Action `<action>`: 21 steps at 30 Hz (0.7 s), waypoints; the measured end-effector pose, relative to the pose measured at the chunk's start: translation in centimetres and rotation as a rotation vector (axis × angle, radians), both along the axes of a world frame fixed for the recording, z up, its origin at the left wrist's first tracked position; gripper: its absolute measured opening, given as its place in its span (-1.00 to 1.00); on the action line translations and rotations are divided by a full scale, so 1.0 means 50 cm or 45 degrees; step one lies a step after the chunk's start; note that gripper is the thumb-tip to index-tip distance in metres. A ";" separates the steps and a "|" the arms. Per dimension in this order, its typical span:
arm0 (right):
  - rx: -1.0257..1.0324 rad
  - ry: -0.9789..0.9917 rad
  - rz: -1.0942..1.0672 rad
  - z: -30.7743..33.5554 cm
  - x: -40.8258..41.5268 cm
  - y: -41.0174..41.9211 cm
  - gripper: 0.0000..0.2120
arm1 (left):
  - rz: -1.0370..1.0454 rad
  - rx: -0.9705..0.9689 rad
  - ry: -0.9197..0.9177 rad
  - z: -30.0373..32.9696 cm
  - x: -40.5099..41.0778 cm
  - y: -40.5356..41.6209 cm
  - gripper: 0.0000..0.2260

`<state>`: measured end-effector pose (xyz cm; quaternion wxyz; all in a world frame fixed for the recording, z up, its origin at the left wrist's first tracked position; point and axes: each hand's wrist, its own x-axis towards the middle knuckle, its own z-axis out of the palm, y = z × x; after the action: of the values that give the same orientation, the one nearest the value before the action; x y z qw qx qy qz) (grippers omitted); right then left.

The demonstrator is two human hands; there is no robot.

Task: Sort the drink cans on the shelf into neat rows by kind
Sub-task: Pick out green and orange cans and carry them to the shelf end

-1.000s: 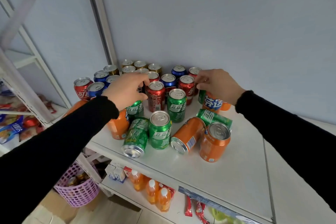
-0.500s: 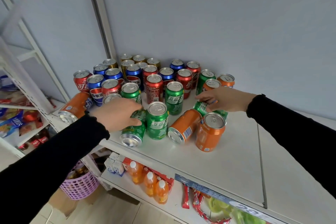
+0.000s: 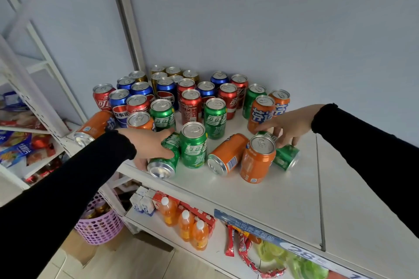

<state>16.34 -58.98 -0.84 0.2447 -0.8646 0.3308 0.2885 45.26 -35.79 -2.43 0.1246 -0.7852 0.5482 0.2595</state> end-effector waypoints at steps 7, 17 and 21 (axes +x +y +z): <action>0.256 -0.062 -0.247 -0.023 -0.039 0.008 -0.17 | 0.333 -0.165 0.543 -0.026 0.003 0.012 -0.07; -0.060 -0.807 -0.343 -0.067 -0.100 0.031 -0.27 | 0.238 -0.757 0.238 -0.066 -0.023 0.088 -0.13; -0.205 -1.203 -0.443 -0.123 -0.105 0.067 -0.30 | 0.310 -1.089 0.270 -0.114 -0.043 0.117 -0.17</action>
<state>11.11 -55.62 -6.99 0.3445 -0.8489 0.3441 -0.2055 43.09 -29.94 -8.13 -0.2991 -0.7940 0.5194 0.1017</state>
